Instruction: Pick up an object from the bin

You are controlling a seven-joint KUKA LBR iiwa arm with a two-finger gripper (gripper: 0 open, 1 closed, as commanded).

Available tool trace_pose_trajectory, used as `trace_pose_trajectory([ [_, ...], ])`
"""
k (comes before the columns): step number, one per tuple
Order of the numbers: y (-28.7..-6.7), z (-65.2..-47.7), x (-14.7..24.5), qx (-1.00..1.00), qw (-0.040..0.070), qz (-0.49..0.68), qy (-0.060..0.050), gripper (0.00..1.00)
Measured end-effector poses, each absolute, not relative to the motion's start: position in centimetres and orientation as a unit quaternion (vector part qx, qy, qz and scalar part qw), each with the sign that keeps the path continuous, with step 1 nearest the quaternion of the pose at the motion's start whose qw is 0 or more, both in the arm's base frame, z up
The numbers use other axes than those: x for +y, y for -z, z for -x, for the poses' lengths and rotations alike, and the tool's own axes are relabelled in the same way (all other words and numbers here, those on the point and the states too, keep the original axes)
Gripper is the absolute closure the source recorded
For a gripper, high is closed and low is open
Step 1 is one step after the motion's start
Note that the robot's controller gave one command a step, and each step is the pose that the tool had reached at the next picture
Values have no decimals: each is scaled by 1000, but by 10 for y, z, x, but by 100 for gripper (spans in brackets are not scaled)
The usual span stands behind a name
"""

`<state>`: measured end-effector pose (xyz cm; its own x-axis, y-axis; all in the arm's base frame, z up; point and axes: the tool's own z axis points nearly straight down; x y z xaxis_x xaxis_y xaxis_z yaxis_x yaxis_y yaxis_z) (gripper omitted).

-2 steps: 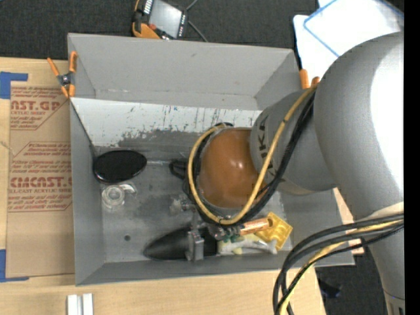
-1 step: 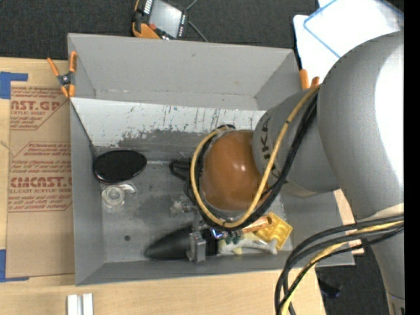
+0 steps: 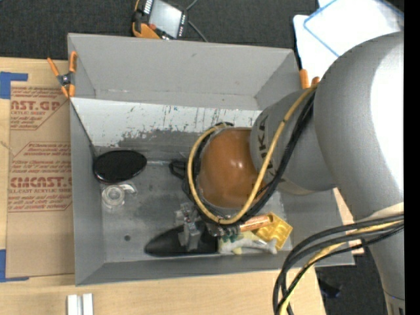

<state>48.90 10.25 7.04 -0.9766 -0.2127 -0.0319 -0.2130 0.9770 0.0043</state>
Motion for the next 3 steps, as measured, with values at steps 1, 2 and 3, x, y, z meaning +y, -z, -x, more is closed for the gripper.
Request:
trace_pose_trajectory([
  [1, -70, -489, 102, 994, 16, 107, -4, 100],
  [2, -103, -486, 102, 994, 10, 107, -3, 100],
  [3, -157, -486, 102, 994, 10, 107, -3, 100],
])
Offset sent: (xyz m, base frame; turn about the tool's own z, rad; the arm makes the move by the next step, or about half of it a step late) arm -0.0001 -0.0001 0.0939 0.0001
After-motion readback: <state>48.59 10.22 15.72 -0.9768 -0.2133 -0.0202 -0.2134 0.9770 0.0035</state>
